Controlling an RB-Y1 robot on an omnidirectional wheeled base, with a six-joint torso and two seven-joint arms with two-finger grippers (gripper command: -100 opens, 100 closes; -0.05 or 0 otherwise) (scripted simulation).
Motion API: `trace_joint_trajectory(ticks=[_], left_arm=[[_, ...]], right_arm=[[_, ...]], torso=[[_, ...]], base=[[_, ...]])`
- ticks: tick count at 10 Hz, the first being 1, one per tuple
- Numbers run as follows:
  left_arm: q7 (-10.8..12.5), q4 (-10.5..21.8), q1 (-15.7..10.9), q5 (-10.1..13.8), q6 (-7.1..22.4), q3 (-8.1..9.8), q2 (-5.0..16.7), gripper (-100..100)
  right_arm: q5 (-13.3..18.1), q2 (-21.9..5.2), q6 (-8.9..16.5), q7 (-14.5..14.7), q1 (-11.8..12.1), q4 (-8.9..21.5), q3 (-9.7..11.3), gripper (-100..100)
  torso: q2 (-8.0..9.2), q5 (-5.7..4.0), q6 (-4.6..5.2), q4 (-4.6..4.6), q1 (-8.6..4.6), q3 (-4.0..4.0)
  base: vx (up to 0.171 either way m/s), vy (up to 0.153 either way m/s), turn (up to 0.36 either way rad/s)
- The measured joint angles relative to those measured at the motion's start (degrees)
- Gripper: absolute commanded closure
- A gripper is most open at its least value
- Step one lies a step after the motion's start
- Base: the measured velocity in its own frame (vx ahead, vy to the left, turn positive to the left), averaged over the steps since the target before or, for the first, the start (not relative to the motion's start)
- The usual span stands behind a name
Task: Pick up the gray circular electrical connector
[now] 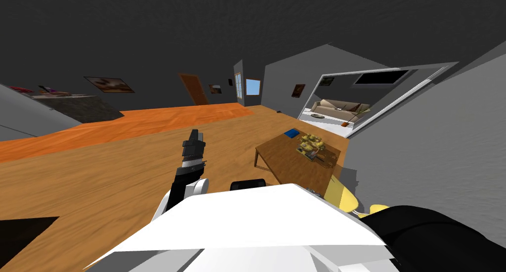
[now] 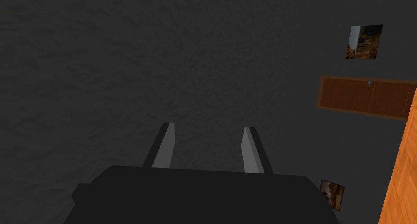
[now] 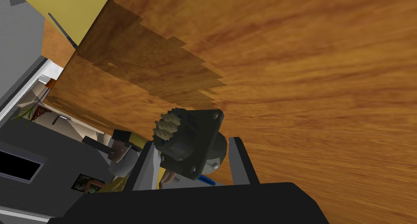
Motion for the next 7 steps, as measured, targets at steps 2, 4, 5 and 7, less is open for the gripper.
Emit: trace_joint_trajectory(ticks=[2,4,5,7], left_arm=[[0.0,0.0,0.0,0.0,0.0,0.00,0.0,0],[0.0,0.0,0.0,0.0,0.0,0.00,0.0,0],[0.0,0.0,0.0,0.0,0.0,0.00,0.0,0],[0.0,0.0,0.0,0.0,0.0,-0.01,0.0,0]], right_arm=[[0.0,0.0,0.0,0.0,0.0,0.0,0.0,100],[0.0,0.0,0.1,0.0,0.0,0.0,0.0,100],[-0.2,-0.1,-0.3,0.0,0.9,-0.4,-0.2,100],[-1.4,-1.0,-0.6,-0.5,3.4,-2.0,0.3,100]], torso=[[-0.02,-0.01,-0.02,0.00,0.02,-0.01],[-0.01,-0.02,-0.02,0.01,0.01,0.00],[-0.04,-0.01,-0.01,0.00,0.11,-0.01],[-0.04,0.02,-0.01,0.01,0.23,-0.01]], base=[[0.000,0.000,0.000],[0.009,0.014,0.022],[0.025,0.053,0.032],[0.013,0.040,0.012]])
